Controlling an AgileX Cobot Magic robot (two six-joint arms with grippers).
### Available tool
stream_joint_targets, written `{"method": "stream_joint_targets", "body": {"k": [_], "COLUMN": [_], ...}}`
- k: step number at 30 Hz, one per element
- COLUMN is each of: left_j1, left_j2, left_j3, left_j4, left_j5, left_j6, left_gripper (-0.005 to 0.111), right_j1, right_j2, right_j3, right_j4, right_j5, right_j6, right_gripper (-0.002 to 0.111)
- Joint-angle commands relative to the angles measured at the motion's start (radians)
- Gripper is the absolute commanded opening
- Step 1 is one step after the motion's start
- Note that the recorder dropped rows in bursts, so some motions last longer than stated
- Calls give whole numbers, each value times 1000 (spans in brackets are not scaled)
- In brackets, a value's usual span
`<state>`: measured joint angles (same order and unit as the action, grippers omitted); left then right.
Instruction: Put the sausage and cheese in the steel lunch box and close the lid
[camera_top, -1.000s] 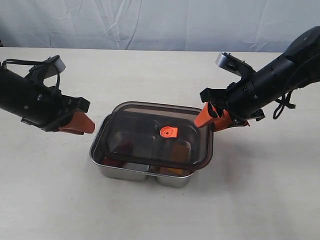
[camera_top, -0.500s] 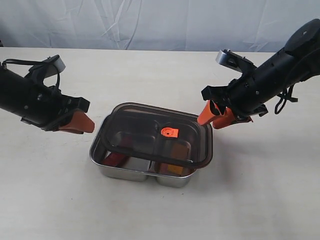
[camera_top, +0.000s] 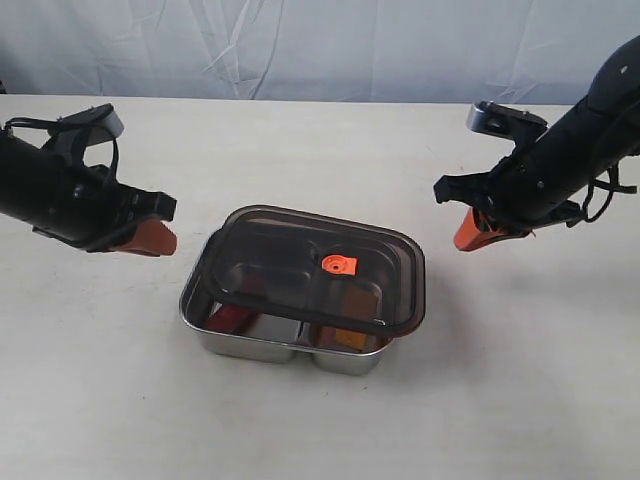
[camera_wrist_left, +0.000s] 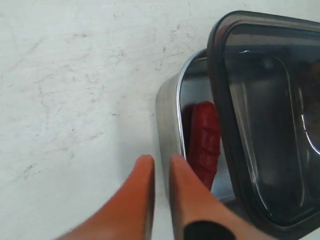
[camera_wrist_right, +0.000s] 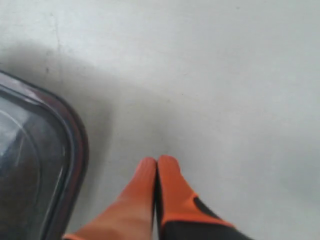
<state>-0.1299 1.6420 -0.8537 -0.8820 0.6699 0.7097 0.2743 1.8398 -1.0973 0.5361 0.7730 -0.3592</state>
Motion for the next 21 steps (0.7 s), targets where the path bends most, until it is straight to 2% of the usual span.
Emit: {"method": "stream_joint_targets", "body": {"k": [1,7,21], "left_j1": [-2,-2,-2], "left_j2": [-7,-7,-7], "left_j3": [-2,-2,-2], "left_j4": [3,9,35], "left_j5": [-32,-35,-55], "left_j6": [-3,-3,-3], "left_gripper": [0,0,0], "right_j1": [8,76,107], "right_j2": [17,84,84], "right_j3": [-7,-5,-5], "right_j4": [-40,-34,22], "right_j5": [-28,-63,-41], "right_j6": [26,33,33], "right_gripper": [0,0,0]}}
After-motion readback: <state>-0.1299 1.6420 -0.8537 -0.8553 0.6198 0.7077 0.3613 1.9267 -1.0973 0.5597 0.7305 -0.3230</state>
